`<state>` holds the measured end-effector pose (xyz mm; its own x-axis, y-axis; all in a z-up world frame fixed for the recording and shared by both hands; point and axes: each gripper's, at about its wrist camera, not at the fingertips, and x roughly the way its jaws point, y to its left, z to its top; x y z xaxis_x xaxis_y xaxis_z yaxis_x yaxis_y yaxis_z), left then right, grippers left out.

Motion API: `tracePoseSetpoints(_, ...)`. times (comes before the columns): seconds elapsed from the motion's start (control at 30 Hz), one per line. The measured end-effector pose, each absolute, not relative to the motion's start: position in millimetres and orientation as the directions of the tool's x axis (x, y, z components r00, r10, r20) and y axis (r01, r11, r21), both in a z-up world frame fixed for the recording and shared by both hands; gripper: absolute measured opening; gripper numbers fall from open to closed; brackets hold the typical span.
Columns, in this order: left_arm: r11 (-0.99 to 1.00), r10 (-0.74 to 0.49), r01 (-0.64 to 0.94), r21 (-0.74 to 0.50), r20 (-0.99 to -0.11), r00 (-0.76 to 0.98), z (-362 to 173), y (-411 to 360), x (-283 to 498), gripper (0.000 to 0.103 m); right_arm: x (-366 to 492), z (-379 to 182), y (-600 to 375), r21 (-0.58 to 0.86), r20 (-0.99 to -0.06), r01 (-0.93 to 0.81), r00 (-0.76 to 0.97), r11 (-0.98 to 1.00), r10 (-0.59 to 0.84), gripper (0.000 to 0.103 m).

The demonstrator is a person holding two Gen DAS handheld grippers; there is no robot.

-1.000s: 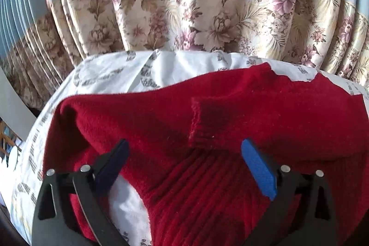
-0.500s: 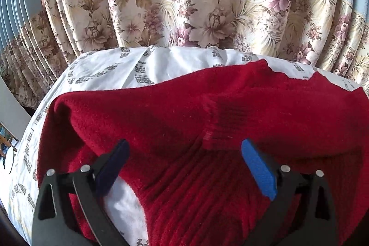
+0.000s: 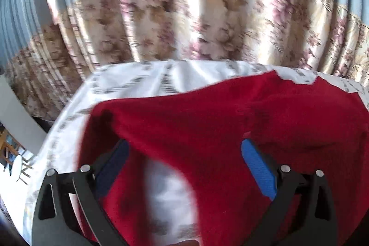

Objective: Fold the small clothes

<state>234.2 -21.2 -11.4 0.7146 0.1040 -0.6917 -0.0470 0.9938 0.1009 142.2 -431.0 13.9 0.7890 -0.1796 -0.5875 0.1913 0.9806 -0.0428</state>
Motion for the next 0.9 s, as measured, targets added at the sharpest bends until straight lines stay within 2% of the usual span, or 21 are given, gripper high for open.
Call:
tracePoseSetpoints(0.13, 0.994, 0.111, -0.090, 0.068, -0.712, 0.693, -9, 32, 208, 0.098, 121, 15, -411, -0.018, -0.558, 0.113, 0.824, 0.993, -0.104, 0.100)
tracePoseSetpoints(0.27, 0.992, 0.108, -0.117, 0.041, -0.756, 0.646, -20, 75, 176, 0.098, 118, 15, -398, -0.061, -0.554, 0.087, 0.826, 0.994, -0.106, 0.100)
tracePoseSetpoints(0.33, 0.992, 0.107, -0.115, 0.044, -0.770, 0.629, -28, 86, 159, 0.098, 115, 14, -401, -0.038, -0.551, 0.091, 0.829, 0.995, -0.097, 0.100)
tracePoseSetpoints(0.4, 0.992, 0.103, -0.118, 0.037, -0.778, 0.619, -35, 92, 148, 0.098, 113, 13, -406, -0.010, -0.560, 0.090, 0.825, 0.996, -0.080, 0.100)
tracePoseSetpoints(0.5, 0.993, 0.041, -0.116, -0.037, -0.799, 0.599, -48, 98, 141, 0.098, 114, 11, -413, 0.014, -0.567, 0.101, 0.820, 0.995, -0.075, 0.100)
tracePoseSetpoints(0.63, 0.995, 0.032, -0.099, -0.033, -0.807, 0.589, -60, 84, 142, 0.097, 114, 9, -423, 0.062, -0.571, 0.107, 0.819, 0.992, -0.053, 0.100)
tracePoseSetpoints(0.7, 0.998, 0.019, -0.062, -0.024, -0.793, 0.609, -58, 75, 140, 0.078, 114, 7, -428, 0.077, -0.577, 0.115, 0.815, 0.990, -0.050, 0.100)
tracePoseSetpoints(0.73, 0.998, 0.006, -0.047, -0.029, -0.789, 0.614, -55, 72, 140, 0.054, 115, 6, -429, 0.082, -0.580, 0.117, 0.813, 0.990, -0.048, 0.100)
tracePoseSetpoints(0.77, 0.999, 0.009, -0.043, -0.022, -0.789, 0.615, -54, 71, 141, 0.037, 115, 5, -432, 0.085, -0.582, 0.119, 0.812, 0.989, -0.047, 0.100)
tracePoseSetpoints(0.83, 0.997, 0.072, -0.046, 0.056, -0.791, 0.608, -48, 72, 146, 0.013, 116, 3, -435, 0.093, -0.591, 0.124, 0.805, 0.988, -0.046, 0.100)
tracePoseSetpoints(0.87, 0.997, 0.075, -0.046, 0.059, -0.796, 0.601, -46, 77, 149, 0.009, 116, 2, -435, 0.095, -0.592, 0.125, 0.805, 0.988, -0.045, 0.100)
tracePoseSetpoints(0.9, 0.995, 0.103, -0.053, 0.088, -0.800, 0.591, -44, 85, 153, 0.009, 116, 2, -436, 0.101, -0.592, 0.127, 0.805, 0.987, -0.043, 0.100)
